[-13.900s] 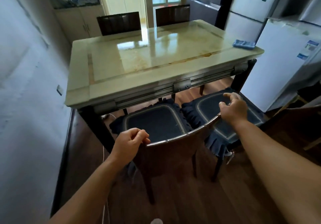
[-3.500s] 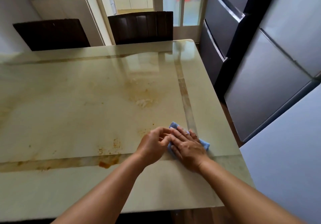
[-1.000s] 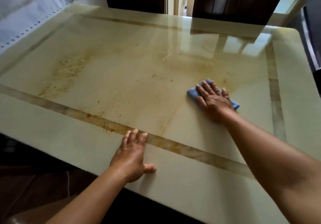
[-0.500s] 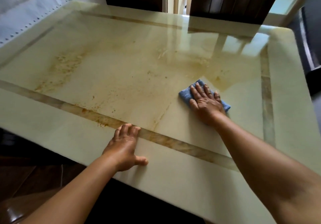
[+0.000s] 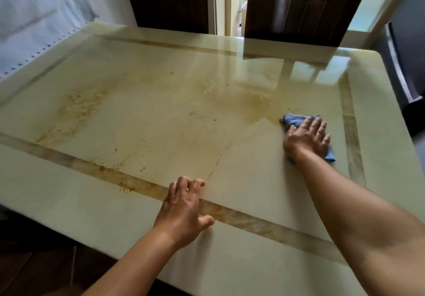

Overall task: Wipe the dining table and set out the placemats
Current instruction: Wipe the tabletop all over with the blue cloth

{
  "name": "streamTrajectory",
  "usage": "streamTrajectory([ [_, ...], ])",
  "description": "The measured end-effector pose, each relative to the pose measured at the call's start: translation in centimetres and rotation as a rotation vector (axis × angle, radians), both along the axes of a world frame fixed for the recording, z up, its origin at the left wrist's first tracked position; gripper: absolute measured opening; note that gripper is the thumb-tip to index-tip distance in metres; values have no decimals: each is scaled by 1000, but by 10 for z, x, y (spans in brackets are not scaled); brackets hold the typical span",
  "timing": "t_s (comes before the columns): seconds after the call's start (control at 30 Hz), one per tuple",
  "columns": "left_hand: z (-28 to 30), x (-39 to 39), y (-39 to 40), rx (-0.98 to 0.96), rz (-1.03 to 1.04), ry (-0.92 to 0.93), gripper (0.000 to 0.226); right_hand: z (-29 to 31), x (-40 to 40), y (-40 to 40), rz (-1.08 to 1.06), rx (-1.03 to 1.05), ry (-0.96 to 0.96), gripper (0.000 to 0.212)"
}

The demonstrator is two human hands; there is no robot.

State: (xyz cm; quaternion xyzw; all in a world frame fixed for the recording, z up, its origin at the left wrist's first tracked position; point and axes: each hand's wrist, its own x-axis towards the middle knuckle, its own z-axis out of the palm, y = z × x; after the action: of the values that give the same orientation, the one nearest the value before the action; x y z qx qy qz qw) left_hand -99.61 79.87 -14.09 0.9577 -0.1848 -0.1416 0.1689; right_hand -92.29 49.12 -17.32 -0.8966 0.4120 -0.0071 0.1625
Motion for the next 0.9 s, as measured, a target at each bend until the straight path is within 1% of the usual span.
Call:
streamTrajectory([
  [0.07,-2,0,1,-4,0,37,77,2,14,-1,26,4,37,61],
  [0.17,-3,5,1,4,-14,55,82,4,33,13,158,23,68,61],
  [0.27,-3,8,1,14,-13,56,85,5,41,44,388,16,76,61],
  [0.37,-2,6,2,6,32,43,84,7,33,82,623,12,75,60],
  [0.5,1,2,6,32,104,-3,78,9,6,127,872,13,56,60],
  [0.57,5,2,16,23,182,6,72,7,-15,151,972,13,28,60],
  [0.63,9,1,31,63,239,25,64,5,-37,174,1054,13,13,59],
  [0.73,14,-3,54,135,265,55,57,3,-66,201,1129,32,25,59],
  [0.9,24,-10,82,135,250,138,51,3,-113,236,1241,34,74,58],
])
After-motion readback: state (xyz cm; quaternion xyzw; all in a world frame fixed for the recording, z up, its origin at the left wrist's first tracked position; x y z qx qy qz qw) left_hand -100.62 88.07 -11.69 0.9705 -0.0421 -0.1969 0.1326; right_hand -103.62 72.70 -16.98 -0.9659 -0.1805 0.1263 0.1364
